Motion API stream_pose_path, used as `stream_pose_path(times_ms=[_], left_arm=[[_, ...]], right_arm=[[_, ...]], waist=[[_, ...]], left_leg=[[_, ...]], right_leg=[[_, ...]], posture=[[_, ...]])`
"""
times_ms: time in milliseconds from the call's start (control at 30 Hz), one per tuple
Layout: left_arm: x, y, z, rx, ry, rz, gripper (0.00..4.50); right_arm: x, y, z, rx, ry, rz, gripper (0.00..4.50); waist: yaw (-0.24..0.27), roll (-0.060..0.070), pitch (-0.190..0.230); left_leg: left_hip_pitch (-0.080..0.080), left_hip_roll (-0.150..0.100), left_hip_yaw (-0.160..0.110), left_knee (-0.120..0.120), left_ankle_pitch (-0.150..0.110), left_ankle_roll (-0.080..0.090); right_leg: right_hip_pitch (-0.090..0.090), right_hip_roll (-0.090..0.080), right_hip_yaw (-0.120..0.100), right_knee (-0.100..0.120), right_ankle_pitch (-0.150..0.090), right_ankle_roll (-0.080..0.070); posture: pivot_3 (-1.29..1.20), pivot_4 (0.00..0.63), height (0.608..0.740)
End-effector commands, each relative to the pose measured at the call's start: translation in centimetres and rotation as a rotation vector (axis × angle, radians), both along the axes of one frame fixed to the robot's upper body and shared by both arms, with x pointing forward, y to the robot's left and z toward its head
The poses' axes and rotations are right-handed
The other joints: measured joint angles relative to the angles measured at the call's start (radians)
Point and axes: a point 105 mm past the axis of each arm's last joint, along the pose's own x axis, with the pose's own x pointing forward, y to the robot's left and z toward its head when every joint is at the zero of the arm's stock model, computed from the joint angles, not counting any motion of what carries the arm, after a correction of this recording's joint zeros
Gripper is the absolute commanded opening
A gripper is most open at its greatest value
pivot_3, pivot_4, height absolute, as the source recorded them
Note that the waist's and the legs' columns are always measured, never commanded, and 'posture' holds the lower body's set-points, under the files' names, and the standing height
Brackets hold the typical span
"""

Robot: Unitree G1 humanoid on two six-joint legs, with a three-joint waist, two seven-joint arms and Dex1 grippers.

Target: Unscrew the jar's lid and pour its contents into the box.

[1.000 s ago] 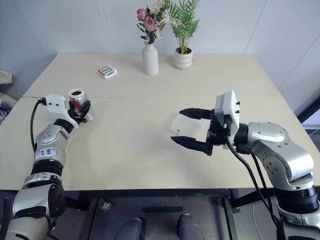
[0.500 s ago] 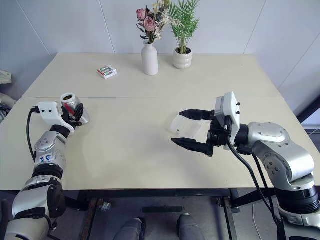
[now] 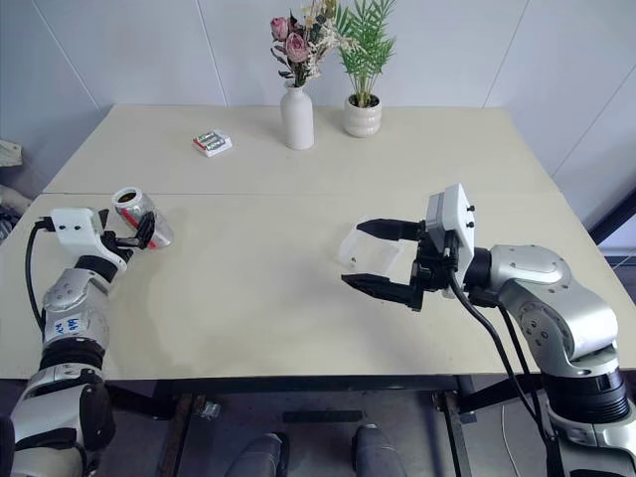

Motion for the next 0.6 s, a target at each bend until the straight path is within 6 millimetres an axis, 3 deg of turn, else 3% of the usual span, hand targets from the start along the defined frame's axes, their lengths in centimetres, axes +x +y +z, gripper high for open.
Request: stream_pose_path(times_ms=[33, 133, 267, 367, 433, 500, 600], left_arm=[[-3.0, 1.1, 1.4, 0.101, -0.004, -0.025, 4.47], [-5.9, 0.3, 0.5, 0.156, 0.063, -0.092, 4.47], [-10.4, -2.2, -0.4, 0.346, 0.165, -0.329, 4.47], [-12.2, -4.3, 0.7, 0.404, 0.157, -0.48, 4.47], [-13.3, -5.9, 1.3, 0.456, 0.15, -0.603, 4.47], [-13.7, -7.9, 1.6, 0.496, 0.151, -0.701, 4.47], [-14.2, -9.3, 2.6, 0.509, 0.128, -0.801, 4.47]], right_arm=[[-0.3, -0.4, 0.6, 0.001, -0.048, 0.0, 4.5], [-0.2, -1.0, 0.6, -0.008, -0.047, -0.014, 4.5], [0.0, -1.8, 0.3, -0.036, -0.043, -0.03, 4.5], [0.8, -3.1, -0.1, -0.058, -0.045, -0.058, 4.5], [1.3, -3.6, -0.4, -0.08, -0.065, -0.083, 4.5], [1.8, -4.6, -0.7, -0.101, -0.073, -0.097, 4.5], [1.6, -4.6, -1.0, -0.121, -0.094, -0.086, 4.5]], waist=[[-0.012, 0.0, 0.0], [-0.017, 0.0, 0.0], [-0.019, -0.001, 0.0], [-0.013, 0.0, 0.0], [-0.01, 0.001, 0.0], [-0.01, 0.002, -0.001], [-0.012, 0.002, -0.001]], left_leg=[[0.0, 0.0, 0.0, -0.001, 0.0, 0.0], [0.0, 0.004, 0.0, -0.005, 0.0, 0.0], [0.0, 0.006, 0.0, -0.006, -0.001, -0.002], [0.001, 0.009, 0.001, -0.006, 0.0, 0.0], [0.001, 0.014, 0.006, -0.006, 0.0, 0.0], [0.0, 0.018, 0.011, -0.007, 0.0, 0.0], [0.0, 0.019, 0.018, -0.007, 0.001, 0.001]], right_leg=[[0.0, 0.0, 0.001, -0.001, 0.0, 0.0], [-0.001, -0.002, 0.0, -0.002, -0.001, -0.001], [-0.001, -0.003, 0.0, -0.005, -0.002, -0.004], [0.001, -0.003, -0.004, -0.007, -0.003, -0.009], [0.004, -0.003, -0.005, -0.011, -0.008, -0.022], [0.005, -0.002, -0.005, -0.017, -0.005, -0.024], [0.005, -0.001, -0.002, -0.018, -0.005, -0.024]], posture=[[0.0, 0.15, 0.74], [0.0, 0.15, 0.74], [0.0, 0.15, 0.74], [0.0, 0.15, 0.74], [0.0, 0.15, 0.74], [0.0, 0.15, 0.74], [0.0, 0.15, 0.74]])
